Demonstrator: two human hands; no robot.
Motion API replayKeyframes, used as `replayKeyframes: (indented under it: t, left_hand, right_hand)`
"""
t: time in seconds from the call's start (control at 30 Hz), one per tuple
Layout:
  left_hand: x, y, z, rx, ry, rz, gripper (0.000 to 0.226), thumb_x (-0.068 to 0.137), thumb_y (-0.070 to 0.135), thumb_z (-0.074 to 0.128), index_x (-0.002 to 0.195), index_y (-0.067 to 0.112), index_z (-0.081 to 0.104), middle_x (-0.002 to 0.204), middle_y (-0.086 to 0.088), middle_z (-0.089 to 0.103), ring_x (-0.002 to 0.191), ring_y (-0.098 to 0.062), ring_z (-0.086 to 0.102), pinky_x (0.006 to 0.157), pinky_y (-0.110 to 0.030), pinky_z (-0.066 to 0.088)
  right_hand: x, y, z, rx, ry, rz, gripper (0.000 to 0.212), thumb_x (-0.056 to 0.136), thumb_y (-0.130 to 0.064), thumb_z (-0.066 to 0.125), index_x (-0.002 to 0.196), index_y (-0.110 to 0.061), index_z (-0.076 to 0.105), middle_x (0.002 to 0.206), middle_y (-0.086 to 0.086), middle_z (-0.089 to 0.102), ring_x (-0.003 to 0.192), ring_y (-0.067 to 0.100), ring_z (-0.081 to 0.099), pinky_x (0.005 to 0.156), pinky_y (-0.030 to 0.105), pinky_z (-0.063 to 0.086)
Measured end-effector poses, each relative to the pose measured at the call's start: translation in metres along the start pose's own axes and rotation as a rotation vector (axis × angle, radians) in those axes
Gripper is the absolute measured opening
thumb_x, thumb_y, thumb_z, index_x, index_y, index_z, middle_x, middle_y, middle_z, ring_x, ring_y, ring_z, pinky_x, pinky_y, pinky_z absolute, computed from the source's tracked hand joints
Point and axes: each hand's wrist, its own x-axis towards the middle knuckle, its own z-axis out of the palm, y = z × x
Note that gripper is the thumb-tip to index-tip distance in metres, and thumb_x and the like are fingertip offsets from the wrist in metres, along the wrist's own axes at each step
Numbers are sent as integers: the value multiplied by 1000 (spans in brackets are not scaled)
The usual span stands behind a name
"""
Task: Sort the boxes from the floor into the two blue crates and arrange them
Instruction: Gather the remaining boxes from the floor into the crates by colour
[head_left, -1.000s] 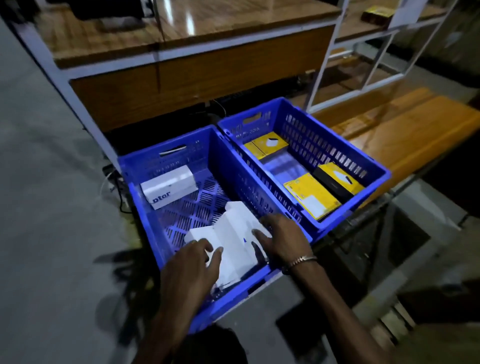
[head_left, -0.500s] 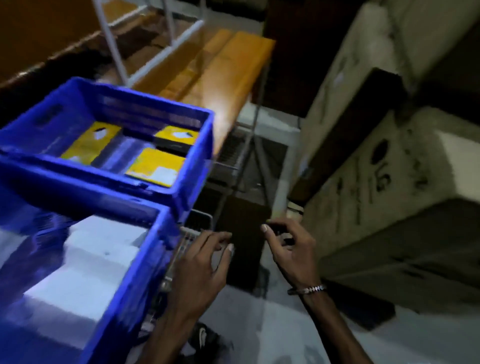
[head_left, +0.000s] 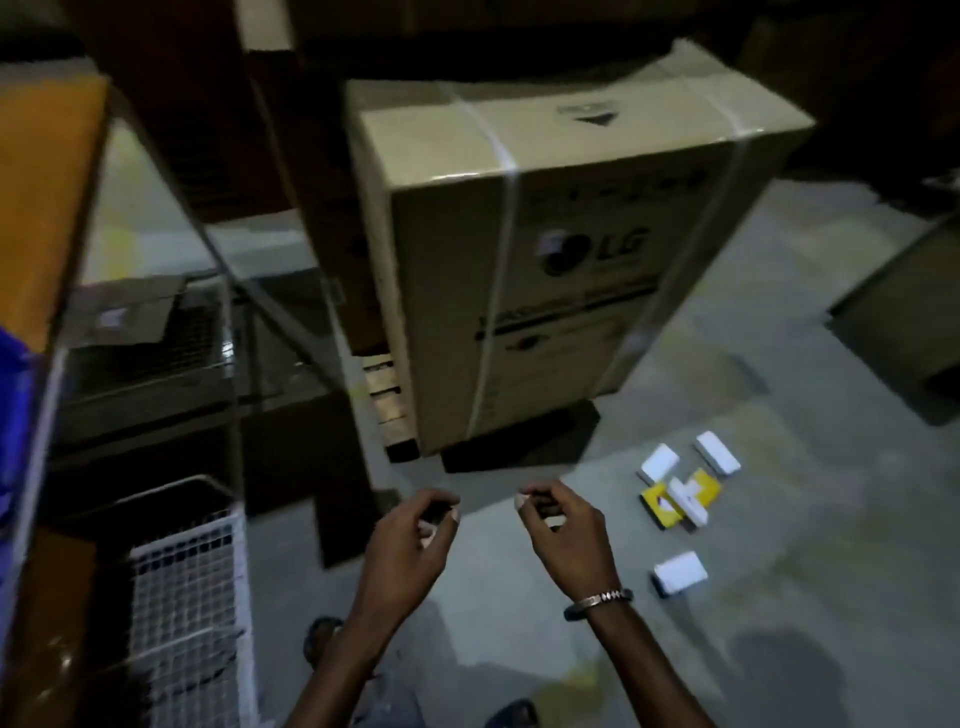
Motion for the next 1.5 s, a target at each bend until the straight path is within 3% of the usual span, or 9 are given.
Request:
replayKeyframes:
  t: [0.1,0.37,0.57,0.73,0.93,1.2,1.33,1.43,1.5]
  left_hand:
    - [-10,34,65,-11,-141,13,13,98,28,70,102,40,70,101,28,70,92,0,68,73,-14,52]
    - [13,98,210,18,-460,118,7,98,32,69,102,38,71,93,18,72,89,-4,71,69,-28,59]
    - [65,121,320,72,-645,137,9,97,29,70,102,36,71,92,17,73,90,-3,70,67,-27,57]
    - [113,146,406,72,-747,36,10,94,25,72,98,35,73,86,12,74,83,-5,70,67,-15,51]
    - [180,173,493,84,-802,-92,9,94,22,73,100,29,74,87,3,76,82,-2,68,67,-8,46]
    - [249,159,591,185,-809,-291,7,92,26,72,94,32,73,82,6,75,76,-7,71,74,-27,53]
    - [279,115,663,173,-762,-379,5,92,30,71,95,34,72,83,6,75,75,-8,73,73,-31,57]
    - [298,58,727,135,-741,-491,17,85,34,69,101,33,71,85,2,76,79,-19,74,69,-36,56]
    - [311,21,779,79,-694,-603,21,88,13,71,109,17,69,86,-5,75,73,-20,73,66,-32,57]
  right_hand:
    - [-28,49,-64,14,86,100,9,90,-26,75,93,-34,72,79,-14,74,78,2,70,66,12,50]
    - [-57,144,-176,109,379,345,11,90,-25,75,91,-35,72,78,-13,74,77,2,70,68,16,53]
    - [-25,209,-241,129,496,488,9,89,-26,75,91,-35,73,81,-12,75,77,4,72,71,18,56]
    - [17,256,-300,59,544,592,10,87,-22,77,88,-32,74,78,-12,75,74,-2,69,65,8,48]
    - [86,318,-365,-53,419,652,7,87,-27,75,90,-33,72,72,-11,73,69,2,68,71,29,57]
    - [190,419,-423,-66,251,695,6,83,-41,69,89,-41,68,67,-16,69,67,6,68,74,34,58]
    - [249,512,-429,-73,126,688,2,84,-39,66,84,-38,68,66,-15,69,70,8,69,74,32,55]
    - [293,605,-422,-104,19,688,23,80,-41,55,87,-28,73,79,-10,74,76,1,67,74,28,51]
    - [324,678,-413,-147,-118,678,22,78,-37,53,83,-25,71,73,-8,69,70,-6,61,70,27,47]
